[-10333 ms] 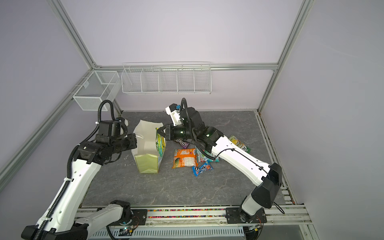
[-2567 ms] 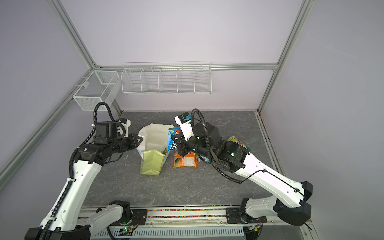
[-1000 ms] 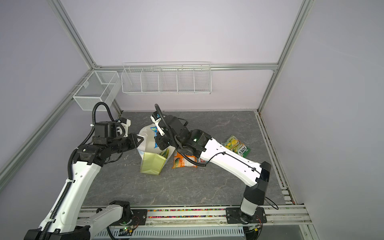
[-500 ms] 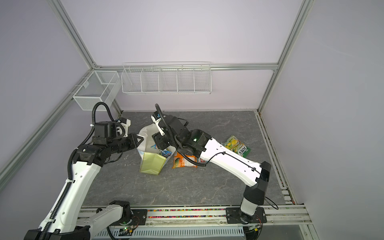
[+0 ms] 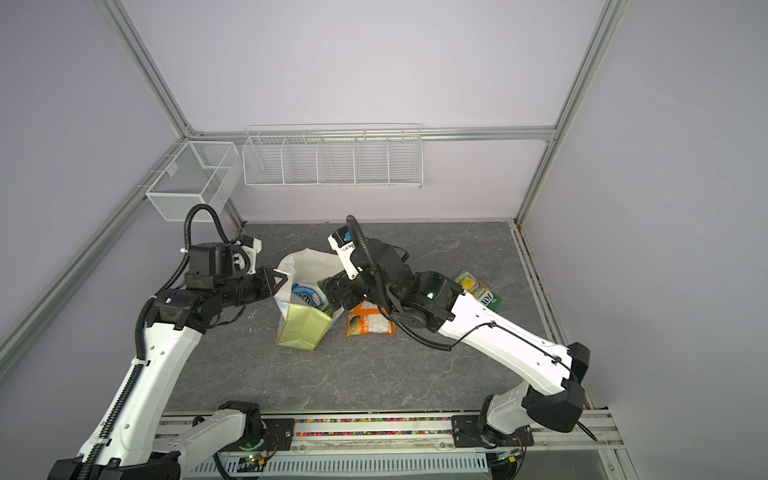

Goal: Place the snacks into the paper bag
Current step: Place the snack in the paper bag.

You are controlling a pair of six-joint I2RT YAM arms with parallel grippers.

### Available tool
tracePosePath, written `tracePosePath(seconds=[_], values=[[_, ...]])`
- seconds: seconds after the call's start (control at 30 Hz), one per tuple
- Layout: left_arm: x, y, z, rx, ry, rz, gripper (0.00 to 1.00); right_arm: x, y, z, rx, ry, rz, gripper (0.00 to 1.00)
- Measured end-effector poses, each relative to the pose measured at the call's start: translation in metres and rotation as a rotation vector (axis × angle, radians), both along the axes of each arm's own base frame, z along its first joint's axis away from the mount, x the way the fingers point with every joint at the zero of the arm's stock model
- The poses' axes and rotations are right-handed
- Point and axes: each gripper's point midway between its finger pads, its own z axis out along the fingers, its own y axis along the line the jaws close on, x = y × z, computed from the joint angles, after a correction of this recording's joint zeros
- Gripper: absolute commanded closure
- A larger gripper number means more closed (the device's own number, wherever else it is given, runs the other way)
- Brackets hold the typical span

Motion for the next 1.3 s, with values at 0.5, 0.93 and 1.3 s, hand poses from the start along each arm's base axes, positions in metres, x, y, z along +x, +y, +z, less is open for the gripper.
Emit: tracePosePath(seconds=[0.5,0.93,1.3], values=[[0.0,-0.001,0.0,-0.003,0.0,-0.002,1.0,0.01,-0.055,-0.027,-0.009,0.034,-0.134,0.04],[0.001,-0.002,0.002,-0.012,-0.003,-0.002,1.0,0.028,-0.092,-0.068,-0.034,0.148,-0.257,0.01],[0.001,-0.002,0.002,-0.019,0.0,0.0,1.0,0.034,-0.12,-0.12,-0.076,0.275,-0.341,0.0]])
